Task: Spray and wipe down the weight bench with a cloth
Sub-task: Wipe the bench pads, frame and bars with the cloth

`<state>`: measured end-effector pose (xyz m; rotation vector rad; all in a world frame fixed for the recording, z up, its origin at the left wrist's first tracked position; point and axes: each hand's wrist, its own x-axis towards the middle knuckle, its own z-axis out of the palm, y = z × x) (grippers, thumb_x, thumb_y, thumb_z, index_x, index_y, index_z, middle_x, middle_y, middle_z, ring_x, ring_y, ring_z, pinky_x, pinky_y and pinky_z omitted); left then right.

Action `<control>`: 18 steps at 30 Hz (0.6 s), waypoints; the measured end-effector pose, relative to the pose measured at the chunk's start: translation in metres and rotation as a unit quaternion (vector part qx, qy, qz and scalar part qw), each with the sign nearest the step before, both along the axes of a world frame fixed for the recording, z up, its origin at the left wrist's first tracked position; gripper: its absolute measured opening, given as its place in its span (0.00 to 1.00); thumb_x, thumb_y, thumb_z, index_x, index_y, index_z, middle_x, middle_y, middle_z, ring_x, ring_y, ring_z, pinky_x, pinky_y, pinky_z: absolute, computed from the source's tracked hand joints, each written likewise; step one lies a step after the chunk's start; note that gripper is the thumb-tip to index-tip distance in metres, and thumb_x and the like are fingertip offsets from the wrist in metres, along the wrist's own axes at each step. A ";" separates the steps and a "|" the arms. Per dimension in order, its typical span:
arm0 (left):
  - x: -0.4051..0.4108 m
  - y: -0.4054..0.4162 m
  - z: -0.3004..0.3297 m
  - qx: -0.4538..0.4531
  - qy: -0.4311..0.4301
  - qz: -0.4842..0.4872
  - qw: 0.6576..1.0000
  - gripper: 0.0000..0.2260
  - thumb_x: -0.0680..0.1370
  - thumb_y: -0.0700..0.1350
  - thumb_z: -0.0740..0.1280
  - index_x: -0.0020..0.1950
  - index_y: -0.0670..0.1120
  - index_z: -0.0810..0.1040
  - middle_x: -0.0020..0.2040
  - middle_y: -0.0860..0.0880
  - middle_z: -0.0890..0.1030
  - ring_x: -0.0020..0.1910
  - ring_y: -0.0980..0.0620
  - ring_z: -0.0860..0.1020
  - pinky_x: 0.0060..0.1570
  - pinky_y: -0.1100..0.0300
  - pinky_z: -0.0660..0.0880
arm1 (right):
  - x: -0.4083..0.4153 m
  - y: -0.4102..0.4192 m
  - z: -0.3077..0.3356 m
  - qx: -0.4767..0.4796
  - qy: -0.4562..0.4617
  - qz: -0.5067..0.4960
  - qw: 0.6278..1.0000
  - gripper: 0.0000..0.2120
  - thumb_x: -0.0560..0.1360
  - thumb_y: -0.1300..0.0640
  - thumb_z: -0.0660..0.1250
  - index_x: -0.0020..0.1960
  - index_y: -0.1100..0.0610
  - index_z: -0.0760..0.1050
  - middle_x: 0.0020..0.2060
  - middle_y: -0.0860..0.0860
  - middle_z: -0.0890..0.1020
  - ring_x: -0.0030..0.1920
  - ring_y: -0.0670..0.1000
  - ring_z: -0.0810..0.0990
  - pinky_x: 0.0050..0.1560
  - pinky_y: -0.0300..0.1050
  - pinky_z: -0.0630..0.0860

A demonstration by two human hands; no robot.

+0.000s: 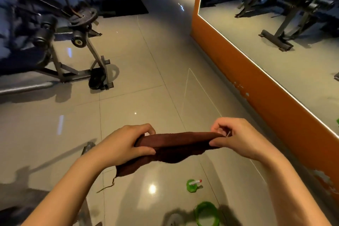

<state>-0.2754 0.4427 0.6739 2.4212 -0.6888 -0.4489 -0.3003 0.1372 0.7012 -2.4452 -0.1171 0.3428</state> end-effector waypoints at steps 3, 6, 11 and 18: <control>-0.029 0.037 -0.008 0.036 -0.023 0.037 0.998 0.08 0.74 0.64 0.64 0.42 0.63 0.70 0.40 0.61 0.76 0.42 0.64 0.74 0.43 0.63 0.72 | -0.002 0.026 0.000 0.074 -0.040 -0.008 0.996 0.08 0.71 0.58 0.75 0.39 0.49 0.77 0.34 0.47 0.80 0.37 0.45 0.79 0.35 0.42 0.77; -0.071 0.075 -0.012 0.020 -0.020 0.090 0.996 0.11 0.73 0.64 0.63 0.41 0.59 0.71 0.39 0.58 0.76 0.43 0.61 0.74 0.39 0.67 0.67 | -0.008 0.062 -0.001 0.140 -0.054 0.009 0.989 0.09 0.66 0.59 0.78 0.39 0.50 0.79 0.33 0.48 0.80 0.35 0.47 0.80 0.35 0.41 0.79; -0.167 0.149 -0.013 -0.032 0.052 0.187 0.980 0.09 0.72 0.59 0.71 0.40 0.57 0.74 0.38 0.57 0.78 0.37 0.57 0.76 0.36 0.66 0.69 | -0.040 0.132 -0.001 0.201 -0.056 0.088 0.974 0.11 0.65 0.68 0.78 0.42 0.59 0.78 0.38 0.60 0.80 0.37 0.52 0.78 0.37 0.34 0.74; -0.333 0.232 -0.015 -0.105 0.033 0.328 0.938 0.08 0.73 0.58 0.71 0.38 0.57 0.75 0.38 0.51 0.77 0.37 0.58 0.74 0.35 0.68 0.66 | -0.126 0.259 -0.013 0.193 -0.110 0.146 0.964 0.11 0.68 0.68 0.75 0.37 0.52 0.80 0.41 0.51 0.81 0.39 0.40 0.78 0.40 0.28 0.73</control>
